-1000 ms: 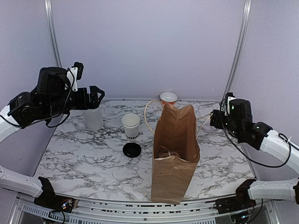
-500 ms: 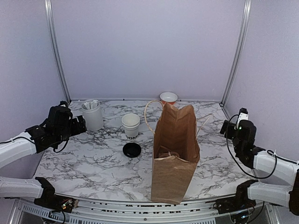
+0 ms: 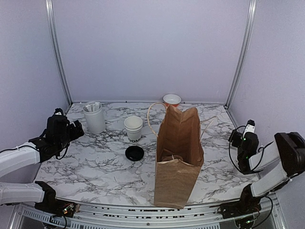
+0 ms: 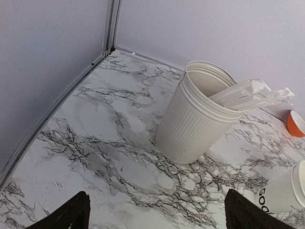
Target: Pack the takeout coffee
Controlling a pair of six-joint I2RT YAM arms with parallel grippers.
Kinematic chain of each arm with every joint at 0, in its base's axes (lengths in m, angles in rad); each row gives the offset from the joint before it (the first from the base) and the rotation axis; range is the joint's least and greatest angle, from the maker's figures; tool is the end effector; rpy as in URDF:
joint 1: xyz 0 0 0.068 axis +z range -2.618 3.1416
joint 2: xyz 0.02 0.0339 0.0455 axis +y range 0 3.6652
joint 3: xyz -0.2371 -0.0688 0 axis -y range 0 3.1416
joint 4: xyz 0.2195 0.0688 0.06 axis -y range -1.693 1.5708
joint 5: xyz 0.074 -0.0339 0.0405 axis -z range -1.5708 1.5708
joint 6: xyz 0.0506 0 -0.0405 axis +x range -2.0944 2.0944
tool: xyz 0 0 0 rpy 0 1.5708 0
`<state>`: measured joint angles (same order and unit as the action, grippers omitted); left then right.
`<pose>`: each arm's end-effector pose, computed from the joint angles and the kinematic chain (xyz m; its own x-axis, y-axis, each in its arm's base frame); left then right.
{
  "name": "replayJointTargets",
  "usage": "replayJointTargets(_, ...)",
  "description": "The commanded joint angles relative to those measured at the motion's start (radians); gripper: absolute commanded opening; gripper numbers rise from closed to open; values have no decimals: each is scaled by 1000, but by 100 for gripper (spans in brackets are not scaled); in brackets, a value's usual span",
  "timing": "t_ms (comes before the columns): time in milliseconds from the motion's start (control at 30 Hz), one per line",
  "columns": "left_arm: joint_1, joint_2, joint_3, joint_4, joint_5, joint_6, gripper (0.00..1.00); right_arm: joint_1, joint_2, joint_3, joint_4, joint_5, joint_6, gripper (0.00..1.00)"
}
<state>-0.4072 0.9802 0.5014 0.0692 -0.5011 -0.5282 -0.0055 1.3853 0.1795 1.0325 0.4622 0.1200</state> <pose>0.2107 -0.0644 0.2154 -0.2870 -0.3576 -0.8887 -0.2338 0.9258 -0.2971 0.2280 -0.0238 0.1423 -0.1180 0.1078 -0.9871 0.4616 0.8861 0.0416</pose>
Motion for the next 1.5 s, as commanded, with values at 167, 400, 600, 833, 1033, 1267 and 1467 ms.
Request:
replayJointTargets(167,90,54,-42,153,-41,109,99,2,184,59,264,-279,-152,100)
replayJointTargets(400,139,136,-47,219,-160,177,99,28,212,40,340,-263,-181,100)
replayJointTargets(600,187,162,-78,334,-274,206,99,29,212,45,329,-271,-186,100)
replayJointTargets(833,236,228,-188,582,-338,236,99,29,212,46,328,-270,-185,100)
replayJointTargets(1033,252,316,-245,826,-347,284,99,29,212,45,328,-271,-186,100)
replayJointTargets(1267,276,395,-330,1187,-346,374,99,29,212,46,328,-271,-185,100)
replayJointTargets(1467,287,448,-373,1313,-242,411,99,29,213,45,329,-270,-186,100)
